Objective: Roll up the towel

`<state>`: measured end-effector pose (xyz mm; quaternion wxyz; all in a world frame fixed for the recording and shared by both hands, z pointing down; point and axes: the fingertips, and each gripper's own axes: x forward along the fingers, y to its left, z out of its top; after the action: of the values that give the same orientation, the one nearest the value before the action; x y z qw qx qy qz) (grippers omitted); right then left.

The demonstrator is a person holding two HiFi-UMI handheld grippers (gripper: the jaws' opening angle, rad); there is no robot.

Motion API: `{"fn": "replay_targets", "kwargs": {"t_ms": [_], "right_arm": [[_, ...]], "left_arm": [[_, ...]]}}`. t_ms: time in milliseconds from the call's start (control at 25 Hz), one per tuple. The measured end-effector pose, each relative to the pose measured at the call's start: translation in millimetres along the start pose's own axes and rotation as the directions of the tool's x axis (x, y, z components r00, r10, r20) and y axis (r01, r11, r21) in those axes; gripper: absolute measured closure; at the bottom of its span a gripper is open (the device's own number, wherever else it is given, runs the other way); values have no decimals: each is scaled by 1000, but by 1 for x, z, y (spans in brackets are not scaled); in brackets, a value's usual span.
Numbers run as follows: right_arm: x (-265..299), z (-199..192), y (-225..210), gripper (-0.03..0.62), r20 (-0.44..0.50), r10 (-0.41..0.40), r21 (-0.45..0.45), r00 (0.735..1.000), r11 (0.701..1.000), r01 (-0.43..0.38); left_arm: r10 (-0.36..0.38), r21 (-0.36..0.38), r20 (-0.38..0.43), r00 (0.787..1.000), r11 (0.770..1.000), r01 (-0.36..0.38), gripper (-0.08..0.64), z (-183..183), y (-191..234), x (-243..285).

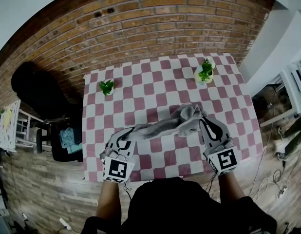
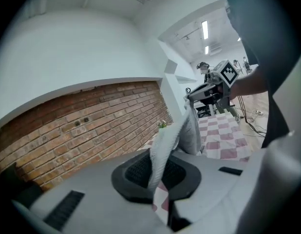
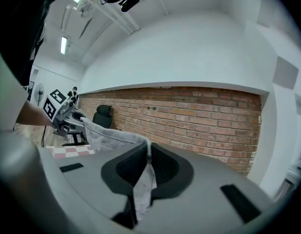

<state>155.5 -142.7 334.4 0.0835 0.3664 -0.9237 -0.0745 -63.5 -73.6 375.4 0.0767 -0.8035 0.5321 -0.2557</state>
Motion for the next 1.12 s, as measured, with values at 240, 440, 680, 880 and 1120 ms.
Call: {"fn": "replay_targets", "kwargs": {"t_ms": [240, 440, 680, 880, 1120], "right_arm": [[20, -32, 2, 568, -84, 36, -54, 996, 998, -40], [60, -68, -18, 568, -136, 54, -159, 989, 984, -75], [131, -63, -61, 568, -148, 20, -269, 989, 961, -60], [197, -17, -111, 568, -113, -6, -352, 994, 936, -35], [264, 69, -188, 568, -46, -79, -438, 996, 898, 51]], "left_arm": [[-39, -178, -3, 999, 983, 38, 554, -38, 8, 40], [-107, -59, -154, 982, 993, 99, 554, -73, 27, 104], [-85, 27, -232, 969, 995, 94, 554, -66, 80, 168], [-33, 74, -224, 974, 996, 51, 554, -25, 149, 209], [63, 242, -254, 965, 970, 1, 548, 57, 240, 230]]}}
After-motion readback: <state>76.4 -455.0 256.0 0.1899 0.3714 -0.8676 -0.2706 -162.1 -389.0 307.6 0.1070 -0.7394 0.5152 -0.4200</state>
